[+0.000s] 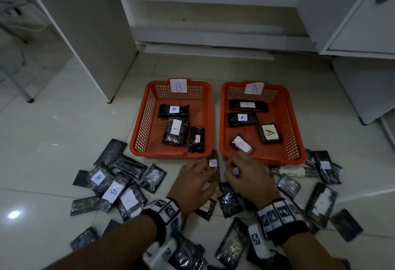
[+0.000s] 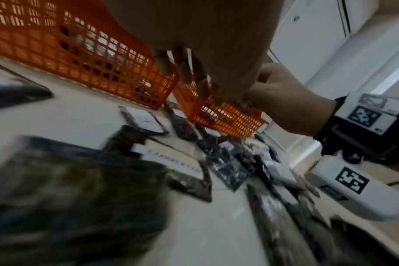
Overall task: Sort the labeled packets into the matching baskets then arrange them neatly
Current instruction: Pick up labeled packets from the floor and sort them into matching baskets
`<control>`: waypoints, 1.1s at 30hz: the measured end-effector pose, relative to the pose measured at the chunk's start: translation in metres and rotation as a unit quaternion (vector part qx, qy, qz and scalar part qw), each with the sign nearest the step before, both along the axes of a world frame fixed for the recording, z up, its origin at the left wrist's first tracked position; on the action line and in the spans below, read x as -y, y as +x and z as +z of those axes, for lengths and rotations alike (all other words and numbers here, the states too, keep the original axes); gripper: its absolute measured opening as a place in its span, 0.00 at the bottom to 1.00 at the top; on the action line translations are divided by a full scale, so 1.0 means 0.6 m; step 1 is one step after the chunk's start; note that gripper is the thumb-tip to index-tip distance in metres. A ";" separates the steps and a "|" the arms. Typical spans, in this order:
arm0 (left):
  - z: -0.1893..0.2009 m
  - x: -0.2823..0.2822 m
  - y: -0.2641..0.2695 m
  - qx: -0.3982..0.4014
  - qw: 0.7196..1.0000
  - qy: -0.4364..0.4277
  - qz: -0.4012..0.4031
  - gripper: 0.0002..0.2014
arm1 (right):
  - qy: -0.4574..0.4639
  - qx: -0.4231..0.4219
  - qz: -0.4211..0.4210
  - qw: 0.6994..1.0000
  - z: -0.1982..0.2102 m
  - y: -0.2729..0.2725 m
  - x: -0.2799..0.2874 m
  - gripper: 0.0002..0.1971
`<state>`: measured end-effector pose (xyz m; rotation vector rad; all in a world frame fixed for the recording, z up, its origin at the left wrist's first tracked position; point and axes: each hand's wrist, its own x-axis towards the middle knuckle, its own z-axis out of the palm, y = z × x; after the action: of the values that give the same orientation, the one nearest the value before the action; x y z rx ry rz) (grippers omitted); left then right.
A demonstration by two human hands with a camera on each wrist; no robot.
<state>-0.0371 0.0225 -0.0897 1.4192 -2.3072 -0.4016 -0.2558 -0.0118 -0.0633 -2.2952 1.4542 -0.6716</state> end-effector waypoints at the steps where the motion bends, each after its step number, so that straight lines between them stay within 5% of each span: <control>1: 0.000 -0.004 0.020 0.029 0.999 0.010 -0.014 0.08 | 0.013 -0.026 0.027 0.999 -0.009 0.005 -0.019 0.03; 7: -0.006 -0.045 0.137 0.153 0.986 0.059 -0.032 0.13 | 0.203 -0.146 0.090 0.964 -0.066 0.043 -0.112 0.32; 13: -0.050 -0.103 0.148 0.100 0.988 0.102 0.059 0.13 | 0.231 -0.165 0.034 0.958 -0.073 0.090 -0.119 0.22; 17: -0.048 -0.141 0.134 0.081 0.987 0.109 0.087 0.20 | 0.287 -0.022 -0.025 0.957 -0.050 0.094 -0.113 0.14; 19: -0.037 -0.143 0.132 0.051 0.985 0.122 0.112 0.24 | 0.343 0.091 -0.061 0.933 -0.030 0.102 -0.116 0.11; 23: -0.003 -0.130 0.121 -0.152 0.953 0.174 0.199 0.21 | 0.442 0.296 -0.079 0.843 0.026 0.116 -0.137 0.15; 26: 0.028 -0.122 0.104 -0.284 0.908 0.245 0.186 0.10 | 0.444 0.317 -0.059 0.836 0.044 0.118 -0.146 0.14; 29: 0.030 -0.118 0.101 -0.310 0.894 0.260 0.194 0.09 | 0.349 0.227 -0.097 0.904 0.016 0.101 -0.138 0.08; 31: 0.024 -0.116 0.107 -0.301 0.891 0.261 0.216 0.11 | 0.218 0.033 -0.155 0.963 -0.012 0.073 -0.125 0.11; 33: 0.019 -0.117 0.117 -0.295 0.890 0.265 0.225 0.14 | 0.171 -0.158 -0.168 0.958 -0.037 0.046 -0.117 0.25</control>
<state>0.0330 0.0925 -0.0783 1.7053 -1.3759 -1.1859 -0.2280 0.0582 -0.0852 -1.9670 1.9577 -0.1122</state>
